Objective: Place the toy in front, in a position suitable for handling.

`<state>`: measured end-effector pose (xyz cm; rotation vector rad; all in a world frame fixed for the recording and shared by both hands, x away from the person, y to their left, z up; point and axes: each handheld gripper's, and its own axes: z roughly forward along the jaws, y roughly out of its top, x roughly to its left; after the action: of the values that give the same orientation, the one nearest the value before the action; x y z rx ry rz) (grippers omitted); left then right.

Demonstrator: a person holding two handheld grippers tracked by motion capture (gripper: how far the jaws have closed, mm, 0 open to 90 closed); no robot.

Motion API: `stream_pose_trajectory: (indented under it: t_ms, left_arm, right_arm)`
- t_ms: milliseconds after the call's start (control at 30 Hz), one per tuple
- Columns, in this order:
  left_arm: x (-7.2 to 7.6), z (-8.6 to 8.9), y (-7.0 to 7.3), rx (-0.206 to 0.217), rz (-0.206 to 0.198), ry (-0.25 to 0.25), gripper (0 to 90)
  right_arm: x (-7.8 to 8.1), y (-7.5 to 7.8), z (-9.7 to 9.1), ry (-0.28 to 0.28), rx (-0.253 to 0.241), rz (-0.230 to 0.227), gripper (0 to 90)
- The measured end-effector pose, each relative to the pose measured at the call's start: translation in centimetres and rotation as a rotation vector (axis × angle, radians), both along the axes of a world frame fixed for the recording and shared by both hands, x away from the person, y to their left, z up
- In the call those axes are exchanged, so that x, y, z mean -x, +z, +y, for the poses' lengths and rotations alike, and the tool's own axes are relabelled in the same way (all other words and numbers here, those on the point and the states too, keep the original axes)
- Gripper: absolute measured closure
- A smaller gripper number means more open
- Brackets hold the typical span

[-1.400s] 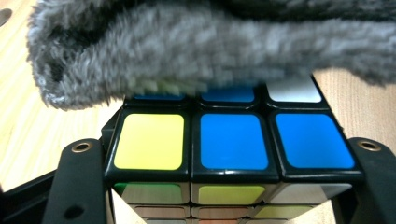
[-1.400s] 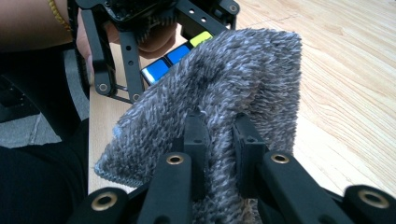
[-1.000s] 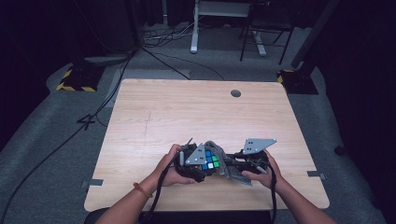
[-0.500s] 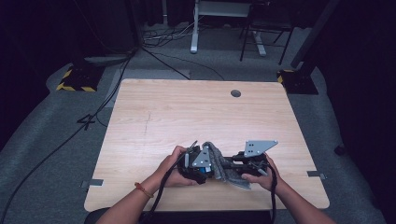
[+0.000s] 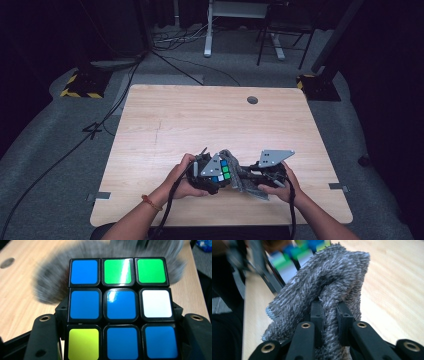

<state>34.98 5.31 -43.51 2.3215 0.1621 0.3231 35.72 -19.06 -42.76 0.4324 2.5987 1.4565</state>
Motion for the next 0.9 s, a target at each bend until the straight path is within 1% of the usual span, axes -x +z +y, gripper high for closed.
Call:
stream_pose_trajectory:
  t_ms: [33,67,133,167,233,300,333,400,467,500,567,633,700,800,900]
  left_arm:
    - [0.1,-0.2,-0.1,-0.007,0.002,-0.003,33.6]
    - [0.1,-0.4,-0.2,-0.009,0.007,-0.01,33.6]
    - [0.0,-0.5,-0.2,-0.006,0.005,-0.008,33.5]
    - [0.0,-0.4,-0.2,-0.002,0.006,-0.005,33.5]
    - [0.1,-0.4,0.0,0.009,-0.007,-0.008,33.5]
    - [0.3,-0.3,0.2,0.013,-0.015,-0.008,33.5]
    - [0.3,-0.2,0.3,0.016,-0.018,-0.008,33.5]
    - [0.2,0.0,0.4,0.025,-0.012,-0.008,33.5]
    - [0.2,0.3,0.6,0.035,-0.019,0.002,33.5]
    - [0.1,0.5,0.8,0.045,-0.018,-0.003,33.5]
    - [0.1,0.7,0.9,0.053,-0.017,0.001,33.5]
    - [0.0,0.7,0.8,0.055,-0.015,0.006,33.5]
    - [-0.1,0.7,0.7,0.048,-0.01,0.0,33.5]
    - [-0.1,0.6,0.5,0.038,-0.007,-0.002,33.5]
    - [-0.1,0.5,0.4,0.036,-0.004,-0.004,33.5]
  right_arm:
    - [0.3,0.3,0.0,0.018,-0.025,0.0,79.3]
    - [0.5,0.5,0.1,0.024,-0.029,-0.004,79.2]
    - [0.8,0.7,0.4,0.024,-0.028,-0.028,79.2]
    - [0.7,0.7,0.4,0.022,-0.029,-0.029,79.2]
    - [0.4,0.6,0.3,0.016,-0.03,-0.016,79.2]
    - [0.1,0.2,0.4,-0.003,-0.001,-0.006,79.2]
    - [-0.2,-0.1,0.4,-0.007,0.007,0.006,79.2]
    - [-0.4,-0.4,0.4,-0.013,0.028,0.023,79.1]
    - [-0.5,-0.8,0.5,-0.018,0.053,0.034,79.1]
    - [-0.5,-1.0,0.6,-0.02,0.069,0.037,79.1]
    - [-0.6,-1.2,0.6,-0.017,0.076,0.041,79.1]
    - [-0.6,-1.0,0.6,-0.014,0.066,0.04,79.0]
    - [-0.5,-0.6,0.6,-0.007,0.04,0.028,79.0]
    - [-0.2,0.0,0.7,0.002,0.021,0.004,79.1]
    - [0.0,0.3,0.8,0.005,0.004,-0.005,79.1]
